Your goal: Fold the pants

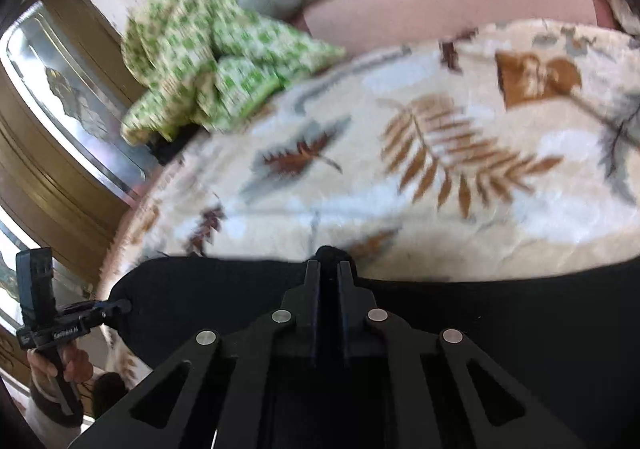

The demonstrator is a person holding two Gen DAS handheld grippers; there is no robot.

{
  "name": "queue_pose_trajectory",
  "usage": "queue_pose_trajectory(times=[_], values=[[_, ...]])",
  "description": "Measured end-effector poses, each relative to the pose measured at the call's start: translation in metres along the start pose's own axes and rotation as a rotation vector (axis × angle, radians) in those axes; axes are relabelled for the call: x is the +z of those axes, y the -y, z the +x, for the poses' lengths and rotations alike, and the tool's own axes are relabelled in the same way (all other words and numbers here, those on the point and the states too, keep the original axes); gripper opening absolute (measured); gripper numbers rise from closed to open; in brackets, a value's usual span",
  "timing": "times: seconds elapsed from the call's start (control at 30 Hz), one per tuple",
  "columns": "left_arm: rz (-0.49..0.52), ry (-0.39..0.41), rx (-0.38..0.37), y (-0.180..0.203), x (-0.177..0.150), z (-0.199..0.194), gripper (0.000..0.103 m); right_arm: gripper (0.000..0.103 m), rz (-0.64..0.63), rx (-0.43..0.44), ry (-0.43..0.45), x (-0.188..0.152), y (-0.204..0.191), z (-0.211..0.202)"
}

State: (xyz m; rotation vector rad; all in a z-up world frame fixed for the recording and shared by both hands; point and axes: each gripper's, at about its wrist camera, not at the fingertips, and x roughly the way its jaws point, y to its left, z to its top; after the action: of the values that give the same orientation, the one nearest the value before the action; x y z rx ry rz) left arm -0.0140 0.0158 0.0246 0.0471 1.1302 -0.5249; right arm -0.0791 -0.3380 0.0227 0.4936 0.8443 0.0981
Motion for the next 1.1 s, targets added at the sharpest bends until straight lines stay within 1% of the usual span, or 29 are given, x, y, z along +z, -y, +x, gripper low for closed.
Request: queue_pose_trajectory(times=[0.07,0.1,0.13,0.17,0.2,0.27,0.3,0.37,0.4,0.43,0.5,0.53,0.6,0.63,0.67,0.7,0.77,0.8,0.87,0.9,0.97,1.03,1.1], values=[[-0.026,0.023,0.018,-0.005,-0.004,-0.009,0.031,0.024,0.044,-0.01,-0.023,-0.004,0.005,0.004],[-0.035,0.039,0.038,-0.006,-0.005,-0.016,0.031,0.034,0.058,-0.01,-0.016,-0.005,0.007,0.0],[-0.044,0.059,0.073,-0.007,-0.005,-0.023,0.032,0.038,0.053,-0.016,0.002,-0.007,0.006,-0.009],[-0.049,0.084,0.102,-0.009,-0.004,-0.031,0.034,0.038,0.031,-0.032,0.022,-0.009,0.004,-0.019],[-0.051,0.112,0.11,-0.01,-0.004,-0.038,0.038,0.038,-0.005,-0.041,0.038,-0.013,-0.001,-0.031],[-0.064,0.146,0.105,-0.009,-0.004,-0.046,0.044,0.038,-0.063,-0.022,0.04,-0.022,-0.011,-0.042],[-0.065,0.16,0.093,-0.006,-0.003,-0.047,0.046,0.038,-0.099,-0.005,0.027,-0.031,-0.019,-0.044],[-0.059,0.159,0.071,0.004,-0.004,-0.043,0.047,0.038,-0.123,0.003,-0.017,-0.046,-0.026,-0.037],[-0.056,0.154,0.069,0.01,-0.004,-0.039,0.047,0.039,-0.124,-0.006,-0.044,-0.053,-0.028,-0.029],[-0.049,0.15,0.067,0.017,-0.005,-0.036,0.047,0.039,-0.125,-0.036,-0.07,-0.064,-0.027,-0.016],[-0.03,0.143,0.039,0.034,-0.005,-0.033,0.048,0.037,-0.134,-0.048,-0.015,-0.071,-0.028,-0.022],[-0.027,0.137,0.002,0.043,-0.006,-0.033,0.051,0.039,-0.12,-0.046,-0.02,-0.071,-0.027,-0.028],[-0.02,0.134,-0.074,0.059,-0.011,-0.033,0.069,0.044,-0.077,-0.056,-0.018,-0.069,-0.017,-0.046],[-0.022,0.139,-0.103,0.067,-0.015,-0.033,0.072,0.05,-0.047,-0.088,0.014,-0.07,-0.007,-0.065],[-0.027,0.139,-0.132,0.074,-0.019,-0.032,0.074,0.053,-0.017,-0.12,0.044,-0.071,0.006,-0.081],[-0.037,0.132,-0.157,0.079,-0.021,-0.03,0.074,0.057,0.02,-0.154,0.075,-0.072,0.02,-0.097],[-0.095,0.1,-0.203,0.087,-0.027,-0.02,0.075,0.059,0.126,-0.223,0.129,-0.076,0.057,-0.128],[-0.114,0.086,-0.218,0.09,-0.031,-0.015,0.075,0.059,0.174,-0.239,0.144,-0.078,0.073,-0.138],[-0.147,0.053,-0.218,0.097,-0.036,-0.002,0.075,0.059,0.311,-0.273,0.158,-0.083,0.113,-0.155],[-0.158,0.037,-0.218,0.099,-0.038,0.002,0.075,0.059,0.36,-0.274,0.17,-0.083,0.127,-0.159],[-0.189,0.026,-0.239,0.103,-0.04,0.01,0.075,0.059,0.464,-0.241,0.206,-0.086,0.153,-0.166],[-0.25,0.027,-0.252,0.102,-0.042,0.015,0.075,0.057,0.516,-0.196,0.228,-0.087,0.165,-0.167],[-0.318,0.004,-0.292,0.101,-0.044,0.02,0.075,0.057,0.531,-0.193,0.229,-0.087,0.169,-0.166]])
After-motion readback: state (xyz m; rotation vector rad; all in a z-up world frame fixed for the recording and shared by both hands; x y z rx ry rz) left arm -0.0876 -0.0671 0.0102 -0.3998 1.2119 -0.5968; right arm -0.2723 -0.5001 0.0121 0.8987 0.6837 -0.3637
